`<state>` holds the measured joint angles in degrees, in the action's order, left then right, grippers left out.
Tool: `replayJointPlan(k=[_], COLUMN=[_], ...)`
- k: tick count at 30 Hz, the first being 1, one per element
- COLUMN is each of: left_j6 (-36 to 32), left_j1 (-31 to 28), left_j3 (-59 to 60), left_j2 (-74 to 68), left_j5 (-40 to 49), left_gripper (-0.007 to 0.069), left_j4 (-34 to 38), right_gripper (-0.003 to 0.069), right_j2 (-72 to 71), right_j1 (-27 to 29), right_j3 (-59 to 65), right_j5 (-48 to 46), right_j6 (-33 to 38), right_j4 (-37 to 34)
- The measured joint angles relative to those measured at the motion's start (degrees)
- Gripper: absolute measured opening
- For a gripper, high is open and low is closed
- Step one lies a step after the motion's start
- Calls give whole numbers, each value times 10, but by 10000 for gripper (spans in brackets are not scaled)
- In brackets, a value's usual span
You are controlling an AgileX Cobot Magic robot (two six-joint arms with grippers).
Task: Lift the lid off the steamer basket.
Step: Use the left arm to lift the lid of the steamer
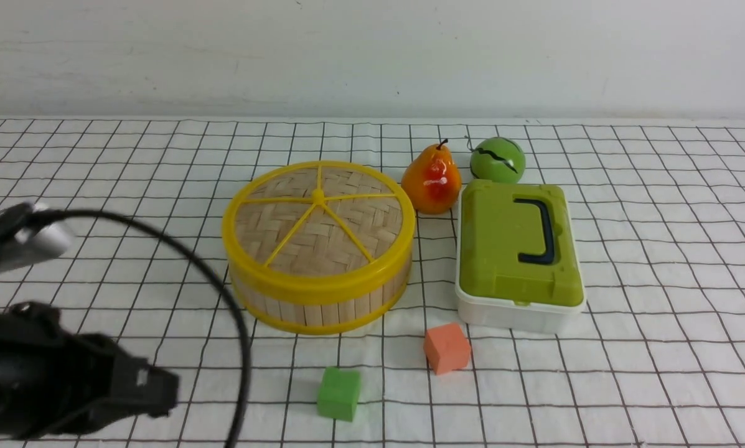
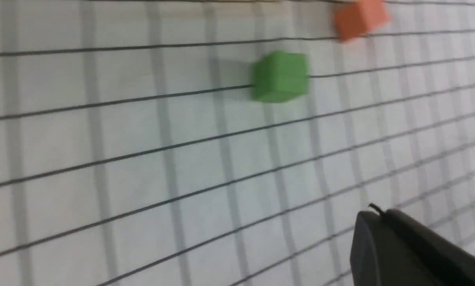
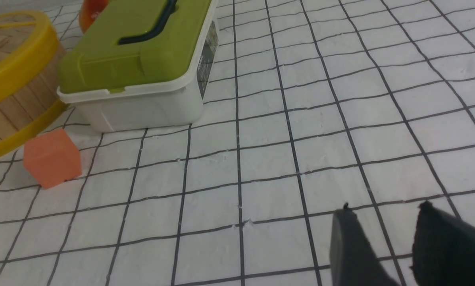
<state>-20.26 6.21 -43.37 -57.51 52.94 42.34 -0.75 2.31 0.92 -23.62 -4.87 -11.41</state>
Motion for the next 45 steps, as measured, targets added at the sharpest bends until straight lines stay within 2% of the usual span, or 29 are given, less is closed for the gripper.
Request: replayJointPlan(k=[3, 6, 8, 11, 12, 15, 16, 18, 21, 24, 29, 33, 38, 39, 41, 45], left_j6=[-38, -36, -12, 75, 86, 165, 168, 208, 238, 267, 279, 281, 281, 281, 281, 286], left_j1=[0, 0, 0, 0, 0, 11, 14, 42, 77, 107, 140, 153, 164, 164, 166, 166], left_j3=[-68, -149, -197, -288, -299, -396, -401, -473, -551, -633, -739, -797, -851, -852, -859, -862], left_j2=[-66, -127, -164, -223, -231, -291, -294, -339, -392, -454, -542, -607, -667, -669, -681, -698], left_j5=[27, 30, 33, 40, 41, 66, 70, 92, 119, 148, 173, 181, 181, 181, 181, 181], left_gripper=[-13, -13, -13, -13, -13, -13, -13, -13, -13, -13, -10, 52, 224, 224, 277, 293], left_j4=[57, 51, 21, -62, -68, -179, -185, -254, -314, -354, -375, -377, -393, -393, -402, -423], right_gripper=[240, 240, 240, 240, 240, 240, 240, 240, 240, 240, 240, 240, 240, 240, 240, 240], right_j2=[0, 0, 0, 0, 0, 0, 0, 0, 0, 0, 0, 0, 0, 0, 0, 0], right_j1=[0, 0, 0, 0, 0, 0, 0, 0, 0, 0, 0, 0, 0, 0, 0, 0], right_j3=[0, 0, 0, 0, 0, 0, 0, 0, 0, 0, 0, 0, 0, 0, 0, 0], right_j5=[0, 0, 0, 0, 0, 0, 0, 0, 0, 0, 0, 0, 0, 0, 0, 0], right_j6=[0, 0, 0, 0, 0, 0, 0, 0, 0, 0, 0, 0, 0, 0, 0, 0], right_j4=[0, 0, 0, 0, 0, 0, 0, 0, 0, 0, 0, 0, 0, 0, 0, 0])
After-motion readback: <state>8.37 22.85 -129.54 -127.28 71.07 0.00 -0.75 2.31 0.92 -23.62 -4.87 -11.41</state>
